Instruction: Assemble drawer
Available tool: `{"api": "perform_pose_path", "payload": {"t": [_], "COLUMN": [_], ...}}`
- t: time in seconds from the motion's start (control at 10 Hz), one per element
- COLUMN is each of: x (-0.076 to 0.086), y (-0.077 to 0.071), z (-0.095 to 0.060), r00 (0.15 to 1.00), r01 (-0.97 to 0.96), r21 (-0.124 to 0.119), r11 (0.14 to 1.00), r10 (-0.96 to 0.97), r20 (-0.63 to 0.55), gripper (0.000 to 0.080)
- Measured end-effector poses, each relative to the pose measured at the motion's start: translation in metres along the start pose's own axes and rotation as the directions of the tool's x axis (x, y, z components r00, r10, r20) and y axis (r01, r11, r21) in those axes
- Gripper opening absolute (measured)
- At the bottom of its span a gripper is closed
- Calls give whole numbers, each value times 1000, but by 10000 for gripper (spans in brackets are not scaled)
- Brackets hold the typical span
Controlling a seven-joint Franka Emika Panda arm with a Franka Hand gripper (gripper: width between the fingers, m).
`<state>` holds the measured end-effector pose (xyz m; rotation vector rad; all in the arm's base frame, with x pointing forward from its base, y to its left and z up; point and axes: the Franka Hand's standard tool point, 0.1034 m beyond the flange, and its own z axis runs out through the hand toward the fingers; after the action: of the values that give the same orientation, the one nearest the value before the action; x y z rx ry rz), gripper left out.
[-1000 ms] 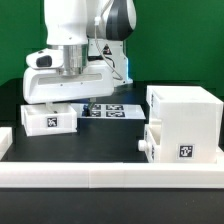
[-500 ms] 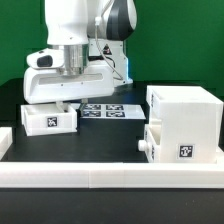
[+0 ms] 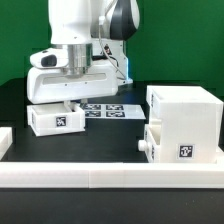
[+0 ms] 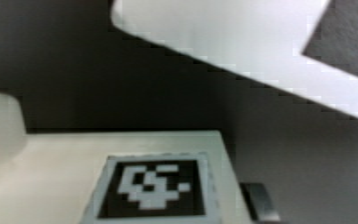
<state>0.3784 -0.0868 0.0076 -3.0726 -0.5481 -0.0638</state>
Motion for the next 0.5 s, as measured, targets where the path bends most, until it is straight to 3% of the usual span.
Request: {"api": "perform_pose_path", "payload": {"t": [0.3,0.5], "x": [28,48], "y": [-18,-16], "z": [-13,-22], "r00": [999,995], "r01": [38,84], "r21": [-3,-14], "r11": [999,996], "r10": [-38,-85], "r20": [-22,-45], "gripper": [42,42]}}
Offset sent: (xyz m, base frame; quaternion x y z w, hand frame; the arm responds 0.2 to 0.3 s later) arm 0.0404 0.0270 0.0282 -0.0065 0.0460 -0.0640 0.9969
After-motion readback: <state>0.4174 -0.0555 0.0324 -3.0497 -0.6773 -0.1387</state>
